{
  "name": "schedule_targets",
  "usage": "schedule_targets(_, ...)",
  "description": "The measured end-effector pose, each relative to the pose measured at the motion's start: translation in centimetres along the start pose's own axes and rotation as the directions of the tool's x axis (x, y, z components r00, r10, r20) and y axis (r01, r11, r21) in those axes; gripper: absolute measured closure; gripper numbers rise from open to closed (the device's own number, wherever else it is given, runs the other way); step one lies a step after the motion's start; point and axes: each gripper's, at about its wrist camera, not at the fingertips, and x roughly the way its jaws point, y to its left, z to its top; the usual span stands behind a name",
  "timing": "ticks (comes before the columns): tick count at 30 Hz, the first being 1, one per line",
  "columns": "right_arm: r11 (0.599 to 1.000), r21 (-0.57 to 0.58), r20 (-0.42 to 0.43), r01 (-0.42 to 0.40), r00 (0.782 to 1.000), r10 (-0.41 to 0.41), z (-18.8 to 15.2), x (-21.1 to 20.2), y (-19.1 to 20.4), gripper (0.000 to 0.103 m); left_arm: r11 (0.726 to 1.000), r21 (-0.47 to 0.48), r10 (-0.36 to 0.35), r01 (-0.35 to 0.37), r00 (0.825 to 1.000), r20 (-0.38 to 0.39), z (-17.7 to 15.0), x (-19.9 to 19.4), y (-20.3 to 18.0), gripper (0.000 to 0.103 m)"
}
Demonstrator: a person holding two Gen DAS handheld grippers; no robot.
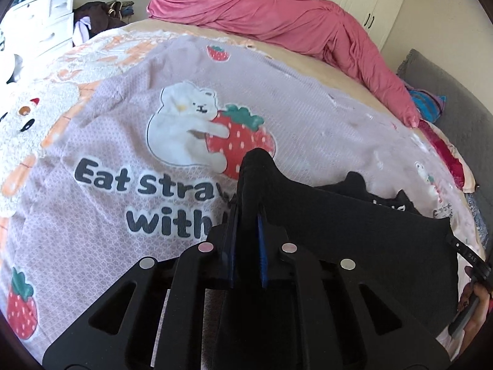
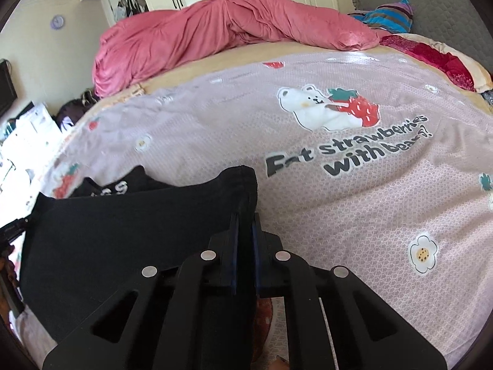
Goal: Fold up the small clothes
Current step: 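Release the hem and press the fold flat with both tools, then open both tools and move them back over the folded black shirt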
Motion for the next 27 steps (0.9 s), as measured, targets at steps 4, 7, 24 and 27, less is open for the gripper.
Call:
schedule_targets(4,0.998,-0.033,-0.015,0.053,0.998,-0.054,-0.4,0.3,0.5,0.092,1.0,-0.005,0.027,-0.027,0.999,-0.019,-0.5,0.5,0.2,0.088)
schedule_targets(7,0.997,-0.037,-0.019,0.071,0.997,-0.071,-0.6,0.0,0.4,0.085,0.999,-0.003,0.032,-0.032,0.999,-0.023,-0.7,0.3,0.1,0.085)
schedule_targets(24,0.995,-0.008,0.012,0.097,0.995,-0.097,-1.6,-3.1,0.0,0.044,0.997,0.07,0.046,-0.041,0.996,-0.074,-2.0,-0.9,-1.2,0.05)
schedule_targets(27,0.997,-0.01,0.032,0.082,0.996,-0.082,-1.8,-4.1,0.3,0.043,0.996,0.079,0.043,-0.037,0.996,-0.073,-2.3,-1.6,-1.4,0.046)
